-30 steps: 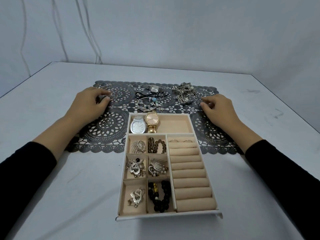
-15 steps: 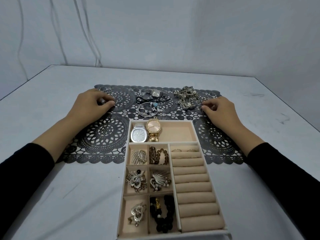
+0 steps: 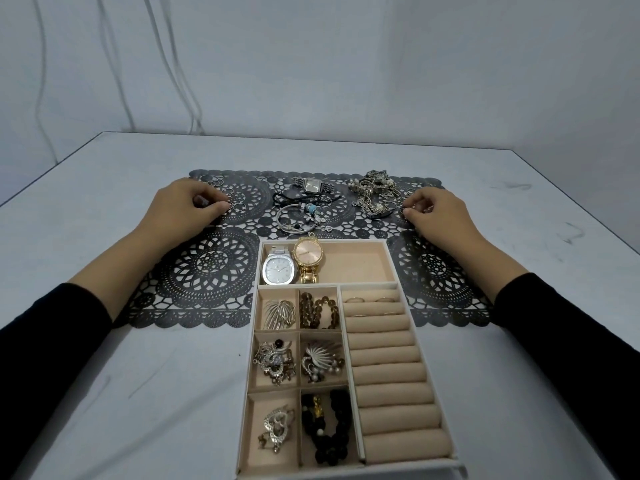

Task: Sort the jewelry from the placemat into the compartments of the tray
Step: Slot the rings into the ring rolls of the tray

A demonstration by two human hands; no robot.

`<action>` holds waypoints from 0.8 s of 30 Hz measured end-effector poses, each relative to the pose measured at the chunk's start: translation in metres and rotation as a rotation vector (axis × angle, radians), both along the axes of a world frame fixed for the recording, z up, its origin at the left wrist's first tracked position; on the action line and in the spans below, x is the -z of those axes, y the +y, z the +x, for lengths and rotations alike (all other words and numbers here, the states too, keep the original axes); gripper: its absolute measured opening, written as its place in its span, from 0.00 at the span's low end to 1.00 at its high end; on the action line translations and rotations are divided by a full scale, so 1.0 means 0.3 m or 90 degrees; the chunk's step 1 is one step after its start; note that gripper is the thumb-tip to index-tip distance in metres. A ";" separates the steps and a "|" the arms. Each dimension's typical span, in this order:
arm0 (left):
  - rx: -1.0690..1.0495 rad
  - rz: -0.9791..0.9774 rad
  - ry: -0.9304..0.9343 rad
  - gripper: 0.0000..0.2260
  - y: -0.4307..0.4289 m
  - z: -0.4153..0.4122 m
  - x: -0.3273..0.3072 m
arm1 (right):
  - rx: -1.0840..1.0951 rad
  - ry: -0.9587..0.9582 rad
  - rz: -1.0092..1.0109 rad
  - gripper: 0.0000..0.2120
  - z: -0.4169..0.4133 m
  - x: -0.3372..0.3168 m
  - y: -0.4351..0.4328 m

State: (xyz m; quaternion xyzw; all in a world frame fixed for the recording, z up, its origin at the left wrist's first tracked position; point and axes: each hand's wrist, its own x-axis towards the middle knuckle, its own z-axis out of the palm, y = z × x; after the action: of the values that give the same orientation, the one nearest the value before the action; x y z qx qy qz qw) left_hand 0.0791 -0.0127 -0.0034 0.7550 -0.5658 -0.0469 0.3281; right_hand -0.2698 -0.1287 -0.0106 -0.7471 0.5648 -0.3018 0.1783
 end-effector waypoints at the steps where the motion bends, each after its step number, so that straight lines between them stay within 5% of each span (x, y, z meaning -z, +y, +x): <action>1: 0.001 0.006 -0.009 0.07 -0.004 -0.001 -0.001 | -0.004 -0.005 -0.001 0.04 0.001 0.002 0.001; 14: 0.076 0.143 -0.082 0.01 -0.076 0.062 -0.002 | -0.014 -0.053 -0.049 0.04 -0.004 0.025 0.009; 24: 0.117 0.036 -0.042 0.04 -0.040 0.051 0.018 | -0.013 -0.071 -0.075 0.03 -0.012 0.032 0.014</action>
State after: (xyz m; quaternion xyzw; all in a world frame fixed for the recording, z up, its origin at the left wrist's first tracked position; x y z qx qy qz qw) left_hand 0.0944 -0.0247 -0.0089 0.7103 -0.6413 -0.0679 0.2822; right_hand -0.2734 -0.1246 -0.0202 -0.7437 0.5279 -0.3739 0.1685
